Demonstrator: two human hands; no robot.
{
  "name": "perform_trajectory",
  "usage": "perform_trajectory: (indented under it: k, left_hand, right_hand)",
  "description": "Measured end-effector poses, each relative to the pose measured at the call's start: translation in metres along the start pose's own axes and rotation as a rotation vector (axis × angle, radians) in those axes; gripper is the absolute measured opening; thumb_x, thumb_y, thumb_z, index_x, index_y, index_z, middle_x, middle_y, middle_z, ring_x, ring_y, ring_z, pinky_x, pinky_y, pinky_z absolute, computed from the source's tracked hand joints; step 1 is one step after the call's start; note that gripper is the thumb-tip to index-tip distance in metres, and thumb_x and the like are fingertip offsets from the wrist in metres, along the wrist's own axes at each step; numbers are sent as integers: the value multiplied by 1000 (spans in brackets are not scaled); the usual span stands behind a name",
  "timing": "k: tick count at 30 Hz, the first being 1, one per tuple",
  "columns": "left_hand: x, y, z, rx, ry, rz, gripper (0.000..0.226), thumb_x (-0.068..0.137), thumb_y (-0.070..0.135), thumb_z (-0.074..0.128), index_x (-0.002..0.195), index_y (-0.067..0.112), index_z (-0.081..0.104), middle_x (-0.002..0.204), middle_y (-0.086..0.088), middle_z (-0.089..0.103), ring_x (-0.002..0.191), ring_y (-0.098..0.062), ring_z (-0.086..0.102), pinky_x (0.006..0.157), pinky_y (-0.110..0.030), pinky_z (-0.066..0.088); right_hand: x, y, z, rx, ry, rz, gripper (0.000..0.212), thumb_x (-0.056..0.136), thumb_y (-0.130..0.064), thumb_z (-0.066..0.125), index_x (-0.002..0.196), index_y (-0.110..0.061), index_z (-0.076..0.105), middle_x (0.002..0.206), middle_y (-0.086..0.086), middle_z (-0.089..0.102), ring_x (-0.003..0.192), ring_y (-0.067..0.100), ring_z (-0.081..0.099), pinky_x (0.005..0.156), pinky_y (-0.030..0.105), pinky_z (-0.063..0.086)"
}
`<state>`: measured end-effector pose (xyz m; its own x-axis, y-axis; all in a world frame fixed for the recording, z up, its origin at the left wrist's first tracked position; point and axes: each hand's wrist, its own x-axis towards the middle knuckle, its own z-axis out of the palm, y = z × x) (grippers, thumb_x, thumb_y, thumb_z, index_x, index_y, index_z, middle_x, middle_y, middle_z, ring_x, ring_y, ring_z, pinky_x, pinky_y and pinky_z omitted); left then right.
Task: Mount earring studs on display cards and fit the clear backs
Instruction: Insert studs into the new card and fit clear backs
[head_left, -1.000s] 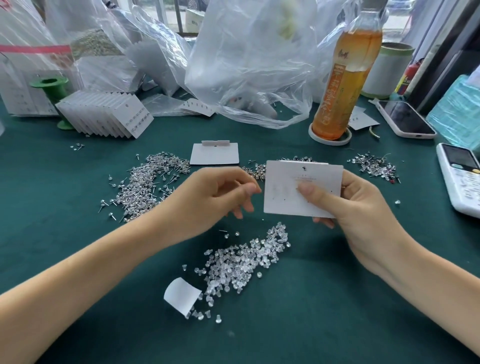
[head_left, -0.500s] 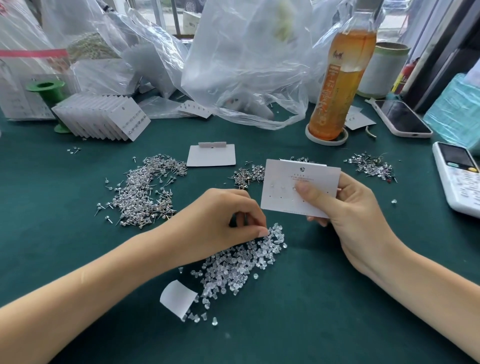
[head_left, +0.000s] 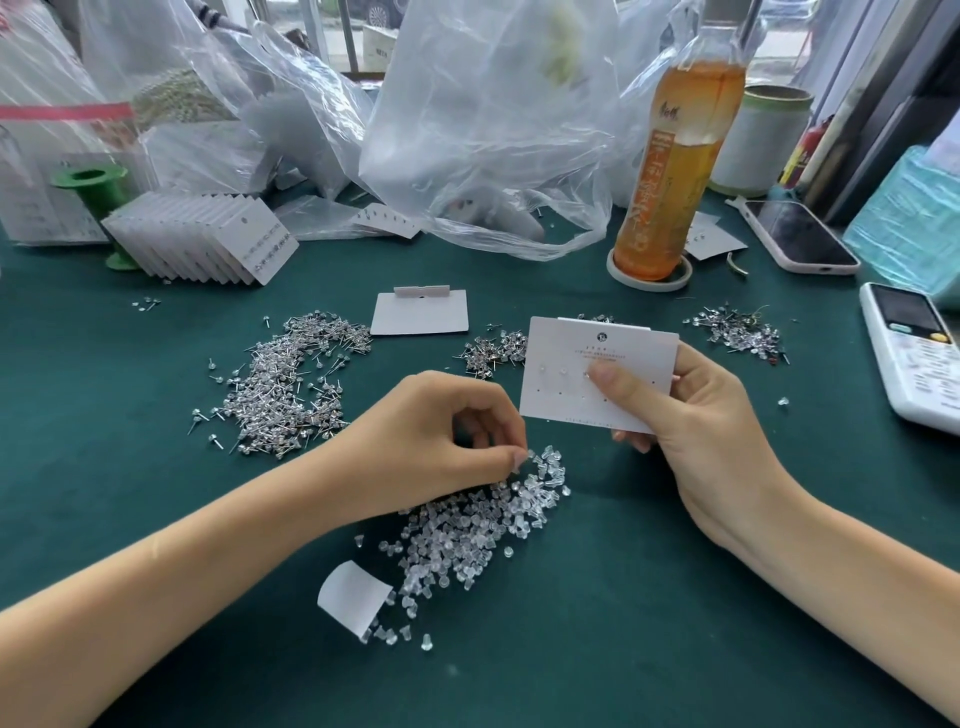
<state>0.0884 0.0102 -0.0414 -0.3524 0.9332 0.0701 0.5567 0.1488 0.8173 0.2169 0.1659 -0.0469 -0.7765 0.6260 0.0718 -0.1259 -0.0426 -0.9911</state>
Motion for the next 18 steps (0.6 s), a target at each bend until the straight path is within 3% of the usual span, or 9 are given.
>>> perform_trajectory:
  k: [4, 7, 13, 16, 18]
  left_hand:
    - [1, 2, -4, -91, 8, -55, 5, 79, 6, 72, 77, 10, 70, 66, 7, 69, 55, 2, 57, 55, -5, 38]
    - [2, 1, -6, -130, 5, -78, 6, 78, 5, 73, 78, 9, 69, 76, -3, 72, 64, -7, 64, 59, -11, 44]
    - [2, 0, -6, -121, 5, -91, 9, 82, 8, 70, 84, 16, 74, 75, 1, 73, 65, -2, 62, 59, -10, 44]
    - [3, -1, -9, -166, 39, -118, 6, 81, 11, 72, 84, 16, 74, 79, 1, 74, 69, -3, 64, 66, -13, 50]
    - [4, -1, -13, -222, 79, -150, 6, 78, 12, 73, 82, 17, 75, 81, 0, 75, 72, -6, 66, 71, -14, 52]
  right_hand:
    - [0, 0, 0, -2, -8, 3, 26, 58, -36, 74, 80, -21, 71, 68, -3, 69, 45, 7, 49, 41, 14, 36]
    - [0, 0, 0, 0, -10, 6, 28, 58, -37, 74, 81, -20, 71, 69, -2, 69, 45, 8, 49, 41, 14, 36]
    - [-1, -1, 0, 3, -2, -19, 24, 62, -33, 74, 82, -20, 70, 67, -3, 69, 46, 6, 49, 41, 14, 37]
    - [-4, -1, 0, -27, 3, -141, 12, 67, -27, 74, 78, -24, 72, 68, -7, 70, 52, 3, 57, 44, 13, 42]
    - [-7, 1, -2, -165, -27, -349, 8, 72, -28, 77, 78, -26, 73, 71, -11, 69, 58, -1, 57, 49, 13, 44]
